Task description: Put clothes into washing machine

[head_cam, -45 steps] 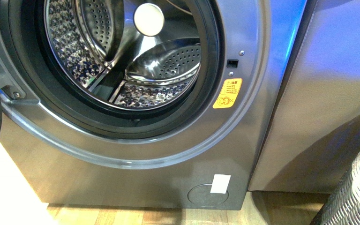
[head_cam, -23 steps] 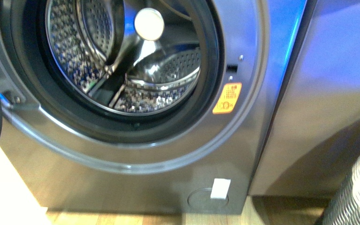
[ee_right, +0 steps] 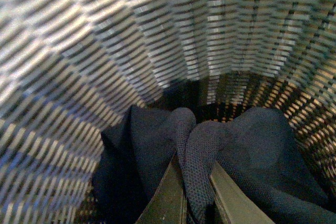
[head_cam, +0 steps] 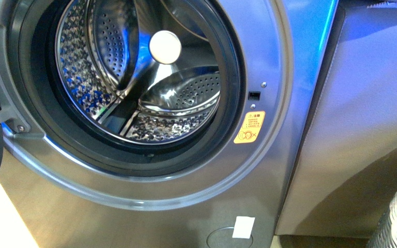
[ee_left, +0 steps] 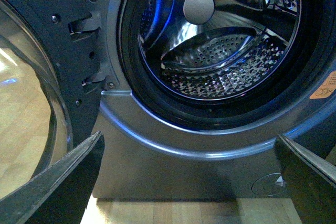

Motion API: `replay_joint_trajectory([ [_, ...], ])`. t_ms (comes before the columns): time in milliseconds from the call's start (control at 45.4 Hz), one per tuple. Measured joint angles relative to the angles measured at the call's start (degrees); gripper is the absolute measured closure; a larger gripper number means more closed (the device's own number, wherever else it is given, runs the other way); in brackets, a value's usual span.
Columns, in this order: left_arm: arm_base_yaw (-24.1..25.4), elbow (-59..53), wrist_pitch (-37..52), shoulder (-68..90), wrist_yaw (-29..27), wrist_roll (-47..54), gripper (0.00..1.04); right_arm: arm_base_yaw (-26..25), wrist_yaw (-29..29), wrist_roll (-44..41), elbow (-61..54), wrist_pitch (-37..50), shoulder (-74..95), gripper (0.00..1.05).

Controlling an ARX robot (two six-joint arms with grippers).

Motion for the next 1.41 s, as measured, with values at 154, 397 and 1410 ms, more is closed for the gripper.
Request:
replay_joint_trajectory([
  [154,0.0,0.0,0.0,0.0,0.0,0.0,0.06,-1.6,-4.0,1.6,-2.4,-5.4,-14.3,1.01],
  [397,0.0,0.0,0.0,0.0,0.0,0.0,0.06,-2.6,-8.6,3.8,-0.3,-19.7,-37.7,1.01],
  [1410,0.0,0.0,0.0,0.0,0.0,0.0,0.06,13.9,-1.3,7.6,43.1,-49.4,-57.7,1.01],
])
